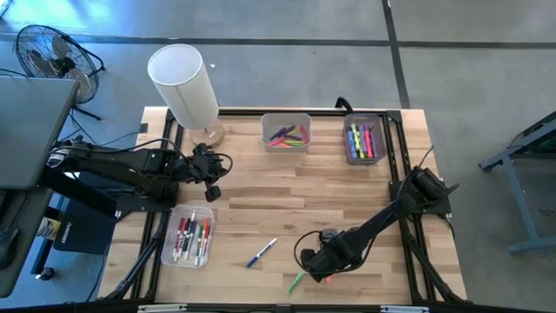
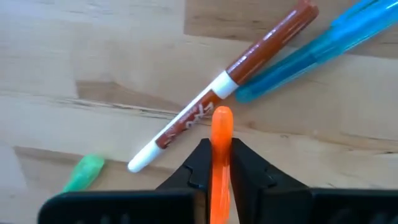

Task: Pick & Place Markers
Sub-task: Put the orange pen into the white bin, then put the light blue marker pen into the transparent bin, then put the green pen into the white bin

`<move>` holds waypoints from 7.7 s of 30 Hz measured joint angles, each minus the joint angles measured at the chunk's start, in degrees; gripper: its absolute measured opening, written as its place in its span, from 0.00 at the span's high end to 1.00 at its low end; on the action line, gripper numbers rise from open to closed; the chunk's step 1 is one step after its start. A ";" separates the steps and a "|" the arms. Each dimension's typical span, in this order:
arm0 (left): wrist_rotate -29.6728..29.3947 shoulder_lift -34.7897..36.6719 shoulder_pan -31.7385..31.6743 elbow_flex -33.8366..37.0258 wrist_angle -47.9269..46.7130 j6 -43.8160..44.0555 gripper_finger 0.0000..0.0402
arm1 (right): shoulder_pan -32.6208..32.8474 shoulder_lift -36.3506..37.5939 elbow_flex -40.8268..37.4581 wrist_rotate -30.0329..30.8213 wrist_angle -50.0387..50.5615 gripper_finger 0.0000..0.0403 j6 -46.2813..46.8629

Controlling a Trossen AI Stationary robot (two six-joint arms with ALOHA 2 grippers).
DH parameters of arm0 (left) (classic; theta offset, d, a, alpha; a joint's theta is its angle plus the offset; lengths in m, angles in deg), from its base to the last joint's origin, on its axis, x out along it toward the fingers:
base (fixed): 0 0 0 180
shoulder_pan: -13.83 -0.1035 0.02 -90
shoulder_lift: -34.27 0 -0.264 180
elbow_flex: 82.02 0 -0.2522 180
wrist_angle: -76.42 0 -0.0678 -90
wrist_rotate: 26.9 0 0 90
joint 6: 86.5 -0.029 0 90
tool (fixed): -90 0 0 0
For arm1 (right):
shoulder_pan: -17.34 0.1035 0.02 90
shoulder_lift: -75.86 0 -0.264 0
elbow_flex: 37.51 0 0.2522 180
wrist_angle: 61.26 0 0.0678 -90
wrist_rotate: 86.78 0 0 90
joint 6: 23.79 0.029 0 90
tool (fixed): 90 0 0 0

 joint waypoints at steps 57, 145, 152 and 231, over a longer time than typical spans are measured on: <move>2.34 -9.27 0.00 -0.33 13.23 7.06 0.80 | -66.75 7.56 0.15 1.03 -18.78 0.65 -98.13; 21.44 -71.20 20.40 -53.68 -28.08 51.15 0.95 | -14.93 74.63 -40.26 21.63 -14.11 0.69 -69.64; 20.07 -65.25 20.39 -53.98 -31.50 50.17 0.95 | -14.93 74.63 -40.26 21.84 -14.32 0.69 -69.64; 8.81 -45.90 20.85 -34.23 -6.74 36.03 1.00 | -14.16 70.83 -40.24 18.96 -14.67 0.72 -85.72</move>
